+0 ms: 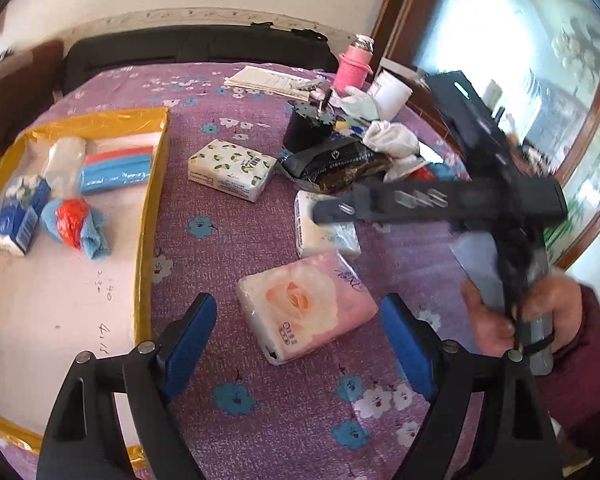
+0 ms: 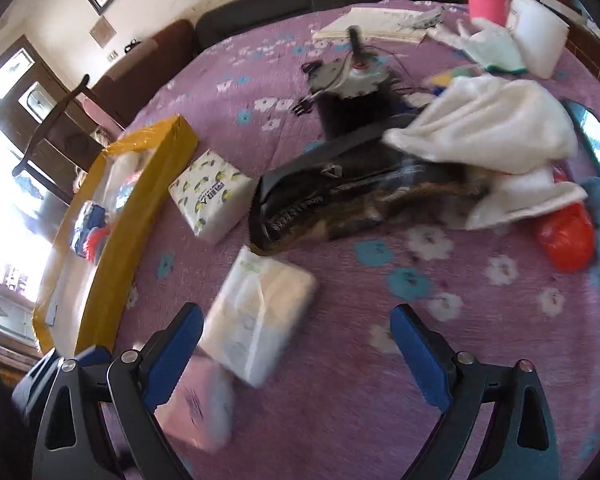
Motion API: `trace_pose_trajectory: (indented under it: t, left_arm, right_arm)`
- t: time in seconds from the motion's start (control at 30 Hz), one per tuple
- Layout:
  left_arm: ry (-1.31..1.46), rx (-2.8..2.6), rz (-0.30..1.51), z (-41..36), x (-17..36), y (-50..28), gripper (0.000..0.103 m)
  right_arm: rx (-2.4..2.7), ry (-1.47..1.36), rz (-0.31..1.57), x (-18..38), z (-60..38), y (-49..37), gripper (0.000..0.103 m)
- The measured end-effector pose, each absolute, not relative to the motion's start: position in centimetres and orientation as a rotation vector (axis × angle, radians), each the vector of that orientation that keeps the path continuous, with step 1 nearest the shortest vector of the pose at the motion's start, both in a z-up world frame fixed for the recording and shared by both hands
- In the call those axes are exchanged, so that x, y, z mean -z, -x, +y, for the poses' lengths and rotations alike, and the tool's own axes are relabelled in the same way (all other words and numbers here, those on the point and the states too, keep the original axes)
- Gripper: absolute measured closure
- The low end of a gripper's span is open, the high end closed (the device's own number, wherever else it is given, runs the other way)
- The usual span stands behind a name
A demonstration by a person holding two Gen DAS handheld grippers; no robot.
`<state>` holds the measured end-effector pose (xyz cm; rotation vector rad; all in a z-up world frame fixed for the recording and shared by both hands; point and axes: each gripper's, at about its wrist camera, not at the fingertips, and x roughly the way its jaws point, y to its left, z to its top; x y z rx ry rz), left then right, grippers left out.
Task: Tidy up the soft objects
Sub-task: 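Grasp white Face tissue pack with right tool while left tool approaches pink pack, then lift pink tissue pack with left tool while right tool lifts Face pack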
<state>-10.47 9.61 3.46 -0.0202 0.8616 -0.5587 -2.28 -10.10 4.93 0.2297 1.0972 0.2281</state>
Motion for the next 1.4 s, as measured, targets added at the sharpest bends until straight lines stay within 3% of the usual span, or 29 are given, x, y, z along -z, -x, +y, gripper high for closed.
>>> trace_pose_trajectory:
  t: [0.13, 0.2, 0.27, 0.33, 0.67, 0.77, 0.8, 0.87, 1.03, 1.23, 1.4]
  left_arm:
    - [0.012, 0.575, 0.863, 9.5, -3.6, 10.7, 0.020]
    - [-0.007, 0.582, 0.856, 9.5, -3.9, 10.8, 0.020]
    - [-0.049, 0.587, 0.851, 9.3, -4.3, 10.8, 0.019]
    - [-0.104, 0.600, 0.852, 8.7, -4.5, 10.6, 0.015]
    - [-0.487, 0.636, 0.940, 1.8, -0.8, 8.3, 0.012]
    - [-0.491, 0.647, 0.939, 1.7, -0.8, 8.4, 0.015]
    - [-0.481, 0.644, 0.940, 1.8, -1.0, 8.5, 0.033]
    - [-0.446, 0.652, 0.947, 2.3, -1.4, 8.7, 0.039]
    - [-0.309, 0.627, 0.909, 4.6, -3.8, 9.3, 0.041]
    - [-0.032, 0.581, 0.857, 12.0, -8.4, 9.1, 0.040]
    - [0.049, 0.369, 0.880, 19.6, -8.8, 7.6, 0.040]
  right_arm:
    - [-0.200, -0.099, 1.149, -4.6, -6.9, 0.5, 0.005]
    - [-0.183, 0.057, 1.166, -4.2, -4.9, 0.4, 0.014]
    - [-0.210, 0.109, 1.157, -4.5, -4.8, 1.0, 0.038]
    - [-0.208, 0.105, 1.165, -4.9, -5.9, 1.5, 0.043]
    - [-0.156, 0.030, 1.154, -5.2, -14.2, 5.4, 0.044]
    - [-0.159, 0.027, 1.146, -5.2, -14.8, 6.1, 0.043]
    - [-0.161, 0.026, 1.143, -5.2, -15.1, 6.4, 0.042]
    - [-0.167, 0.027, 1.131, -5.2, -15.1, 6.9, 0.042]
    - [-0.207, 0.048, 1.098, -5.1, -14.2, 8.3, 0.051]
    - [-0.248, 0.061, 1.016, -7.9, -11.9, 9.2, 0.051]
    - [-0.368, 0.066, 0.958, -11.0, -7.3, 8.9, 0.051]
